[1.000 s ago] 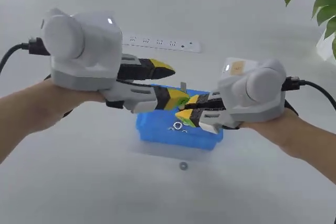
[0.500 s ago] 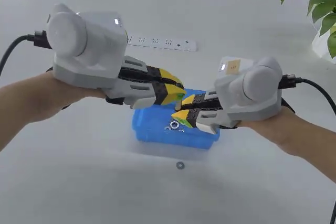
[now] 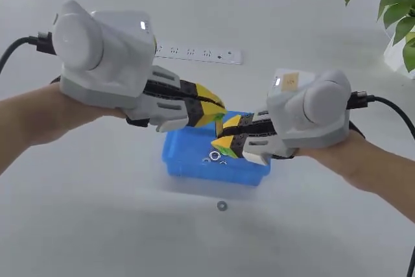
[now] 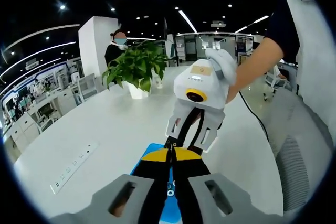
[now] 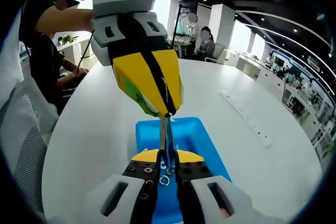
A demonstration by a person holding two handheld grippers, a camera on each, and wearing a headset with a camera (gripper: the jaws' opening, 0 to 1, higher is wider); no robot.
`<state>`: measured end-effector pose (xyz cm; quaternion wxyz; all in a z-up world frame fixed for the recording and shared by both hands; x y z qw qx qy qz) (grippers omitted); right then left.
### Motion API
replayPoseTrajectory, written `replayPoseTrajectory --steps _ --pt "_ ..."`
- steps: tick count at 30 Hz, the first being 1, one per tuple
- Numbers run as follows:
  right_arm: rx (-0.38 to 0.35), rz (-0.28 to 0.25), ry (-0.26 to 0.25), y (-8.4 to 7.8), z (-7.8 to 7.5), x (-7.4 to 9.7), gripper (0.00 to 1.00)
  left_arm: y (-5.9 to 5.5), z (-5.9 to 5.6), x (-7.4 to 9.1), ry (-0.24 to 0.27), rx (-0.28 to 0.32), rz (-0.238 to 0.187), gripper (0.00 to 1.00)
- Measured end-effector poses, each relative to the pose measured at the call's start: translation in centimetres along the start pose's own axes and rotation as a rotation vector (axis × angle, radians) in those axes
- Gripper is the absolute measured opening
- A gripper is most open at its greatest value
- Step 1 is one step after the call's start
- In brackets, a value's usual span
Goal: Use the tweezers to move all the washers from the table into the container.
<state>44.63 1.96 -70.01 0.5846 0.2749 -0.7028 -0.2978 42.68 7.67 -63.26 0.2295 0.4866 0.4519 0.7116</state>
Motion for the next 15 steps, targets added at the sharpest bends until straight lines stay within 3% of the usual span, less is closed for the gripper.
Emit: replayPoseTrajectory --steps 4,6,9,15 --pt "0.000 0.010 -0.010 0.0 0.0 0.0 0.13 0.0 0.1 -0.1 0.000 -0.028 0.018 0.05" --pt "-0.024 0.002 -0.005 0.0 0.1 0.1 0.18 0.0 0.2 -0.1 0.007 -0.041 0.026 0.05" --pt "-0.029 -0.005 -0.012 0.1 0.4 0.4 0.28 0.3 0.3 0.1 0.009 -0.043 0.011 0.05" --pt "-0.035 -0.021 -0.039 0.0 1.0 1.6 0.31 0.8 -0.2 0.4 0.013 -0.065 0.012 0.05"
Point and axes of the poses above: the centre of the closed fingertips' face, and the gripper's own axes: x roughly backward along the fingers, z roughly to its left, y roughly out of its top, the point moved 5 cm from there along x, roughly backward along the fingers, and after that the axes turned 6 degrees about z, right-handed, at the moved point
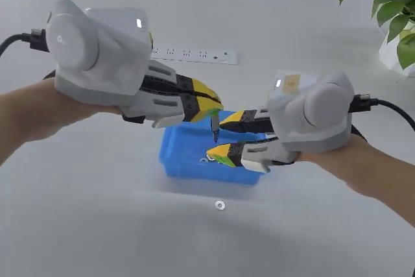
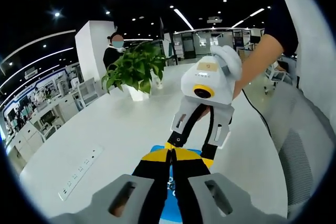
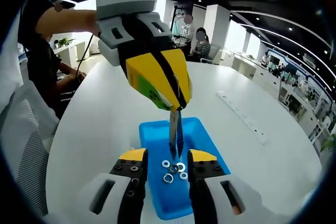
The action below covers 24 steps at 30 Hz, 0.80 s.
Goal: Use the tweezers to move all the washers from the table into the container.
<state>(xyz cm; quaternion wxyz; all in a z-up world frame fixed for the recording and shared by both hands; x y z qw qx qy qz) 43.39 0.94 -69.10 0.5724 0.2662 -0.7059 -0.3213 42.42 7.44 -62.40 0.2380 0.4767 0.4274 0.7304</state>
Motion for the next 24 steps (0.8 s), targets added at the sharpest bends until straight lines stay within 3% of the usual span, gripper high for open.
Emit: replayPoseTrajectory --steps 6,10,20,24 --pt "-0.062 -0.082 -0.057 0.5 0.4 2.2 0.33 0.4 -0.5 0.8 0.007 0.007 0.000 0.04" --pt "-0.131 -0.136 -0.090 0.2 1.4 4.3 0.33 0.8 -1.5 1.2 0.008 -0.002 0.001 0.04" --pt "-0.238 -0.164 -0.092 -2.3 4.1 7.9 0.33 1.0 -4.3 1.6 -0.008 -0.001 -0.018 0.04" --pt "-0.274 -0.172 -0.105 -3.2 4.8 9.1 0.33 0.7 -5.0 1.4 -0.023 -0.004 0.001 0.04"
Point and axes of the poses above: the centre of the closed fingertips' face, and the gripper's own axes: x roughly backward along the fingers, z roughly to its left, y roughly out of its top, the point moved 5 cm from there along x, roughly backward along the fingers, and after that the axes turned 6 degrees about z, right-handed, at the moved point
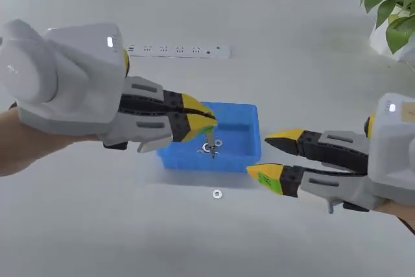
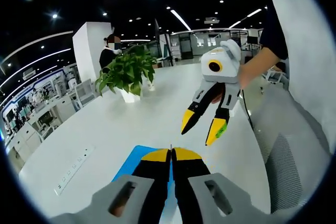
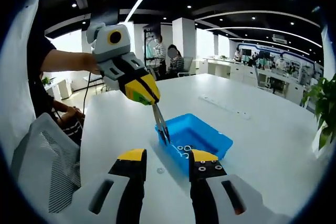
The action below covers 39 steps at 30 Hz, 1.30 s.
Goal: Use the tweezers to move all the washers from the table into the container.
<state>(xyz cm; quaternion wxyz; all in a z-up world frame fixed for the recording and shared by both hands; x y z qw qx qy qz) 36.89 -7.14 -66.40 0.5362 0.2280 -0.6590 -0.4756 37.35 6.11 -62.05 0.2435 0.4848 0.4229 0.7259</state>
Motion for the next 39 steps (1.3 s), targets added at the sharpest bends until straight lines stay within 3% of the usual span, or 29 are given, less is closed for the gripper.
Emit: replayPoseTrajectory --steps 7,14,17,24,31,39 --pt "-0.043 0.007 -0.003 -1.3 0.6 1.5 0.32 0.2 -1.2 -0.2 -0.022 0.003 0.004 0.05" --pt "-0.026 0.044 -0.001 -2.6 1.1 2.3 0.33 -0.4 -2.6 -0.9 -0.049 0.007 0.015 0.05" --pt "-0.026 0.076 0.016 -3.4 1.1 2.6 0.41 -0.9 -3.1 -1.2 -0.057 0.011 0.022 0.05" --pt "-0.004 0.116 0.047 -4.6 1.5 2.7 0.49 -1.9 -3.7 -1.7 -0.063 0.031 0.036 0.05" --pt "-0.005 0.101 0.094 -4.8 2.5 2.1 0.58 -2.3 -4.1 -2.2 -0.068 0.044 0.044 0.05" --pt "0.025 0.104 0.103 -5.2 2.8 1.5 0.77 -2.5 -3.9 -2.7 -0.060 0.051 0.050 0.05"
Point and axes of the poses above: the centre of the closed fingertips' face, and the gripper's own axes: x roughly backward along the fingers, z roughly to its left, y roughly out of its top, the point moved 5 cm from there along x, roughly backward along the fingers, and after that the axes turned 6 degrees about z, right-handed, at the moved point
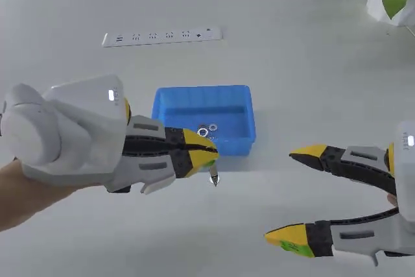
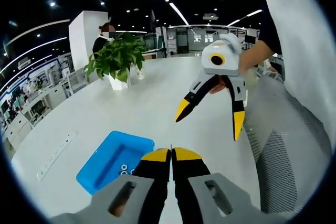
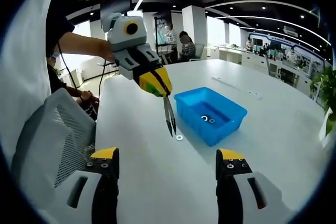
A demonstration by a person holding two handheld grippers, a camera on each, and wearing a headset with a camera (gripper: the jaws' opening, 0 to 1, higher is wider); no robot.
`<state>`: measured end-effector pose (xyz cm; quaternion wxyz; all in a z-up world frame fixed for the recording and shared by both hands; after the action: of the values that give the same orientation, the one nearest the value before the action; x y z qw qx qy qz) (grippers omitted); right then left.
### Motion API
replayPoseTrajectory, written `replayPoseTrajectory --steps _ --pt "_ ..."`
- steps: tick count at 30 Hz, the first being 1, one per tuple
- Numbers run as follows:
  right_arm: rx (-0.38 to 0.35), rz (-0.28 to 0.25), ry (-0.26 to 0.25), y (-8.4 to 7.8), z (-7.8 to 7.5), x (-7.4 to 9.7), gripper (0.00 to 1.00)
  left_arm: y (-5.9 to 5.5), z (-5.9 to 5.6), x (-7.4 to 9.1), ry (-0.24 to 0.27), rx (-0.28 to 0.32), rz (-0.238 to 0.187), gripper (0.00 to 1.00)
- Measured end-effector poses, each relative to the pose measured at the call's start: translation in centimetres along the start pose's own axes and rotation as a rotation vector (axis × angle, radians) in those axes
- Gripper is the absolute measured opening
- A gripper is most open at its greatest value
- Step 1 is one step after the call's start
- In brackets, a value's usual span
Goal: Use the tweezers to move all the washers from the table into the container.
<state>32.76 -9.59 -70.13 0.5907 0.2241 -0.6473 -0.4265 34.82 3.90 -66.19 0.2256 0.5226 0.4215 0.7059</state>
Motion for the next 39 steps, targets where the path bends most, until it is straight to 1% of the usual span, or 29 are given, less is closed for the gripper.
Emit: replayPoseTrajectory --steps 3,6,9,10,14,18,19,20,21,26,29,31,34,39 --pt "0.023 0.019 0.024 -0.3 0.4 -0.4 0.79 -0.3 0.3 -0.2 0.002 0.007 0.003 0.05" --pt "0.029 0.023 0.043 -0.3 0.8 -0.7 0.79 -0.4 0.5 -0.4 0.001 0.005 0.003 0.05" --pt "0.025 0.021 0.068 -0.4 1.1 -1.0 0.79 -0.5 0.6 -0.6 -0.004 0.012 0.004 0.05" --pt "0.015 0.021 0.091 -0.5 1.3 -1.1 0.79 -0.6 0.7 -0.6 -0.001 0.007 0.005 0.05" --pt "0.017 0.028 0.103 -0.6 1.4 -1.2 0.79 -0.6 1.0 -0.7 0.006 0.007 0.004 0.05" --pt "0.007 0.031 0.111 -0.7 1.5 -1.2 0.79 -1.0 1.0 -0.8 -0.011 0.019 0.010 0.05" --pt "0.008 0.033 0.109 -0.8 1.4 -1.2 0.79 -1.2 1.0 -0.9 -0.011 0.008 0.020 0.05" --pt "0.006 0.036 0.110 -0.9 1.4 -1.2 0.79 -1.3 0.9 -0.9 -0.017 0.012 0.024 0.05" --pt "0.003 0.036 0.109 -0.9 1.4 -1.2 0.79 -1.3 0.9 -0.9 -0.014 0.010 0.020 0.05" --pt "-0.010 0.034 0.107 -0.9 1.5 -1.1 0.78 -1.2 1.0 -1.0 -0.014 0.009 0.012 0.05" --pt "-0.011 0.032 0.115 -0.8 1.6 -1.2 0.78 -1.2 0.8 -1.1 -0.022 0.005 0.017 0.05" --pt "-0.005 0.033 0.119 -0.7 1.6 -1.4 0.78 -1.1 0.8 -1.2 -0.026 0.005 0.013 0.05" --pt "0.017 0.039 0.140 -0.4 1.7 -2.2 0.78 -1.2 0.8 -1.3 -0.036 0.012 0.008 0.05" --pt "0.046 0.033 0.166 0.6 1.3 -3.8 0.77 -1.3 1.1 -1.1 -0.053 0.017 0.018 0.05"
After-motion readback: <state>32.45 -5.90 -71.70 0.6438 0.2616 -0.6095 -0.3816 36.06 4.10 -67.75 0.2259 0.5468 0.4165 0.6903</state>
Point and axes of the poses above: the centre of the closed fingertips' face, and the gripper's own axes: x roughly backward along the fingers, z roughly to its left, y roughly out of its top, the point moved 5 cm from there along x, roughly backward along the fingers, and after that the axes turned 6 degrees about z, right-handed, at the moved point
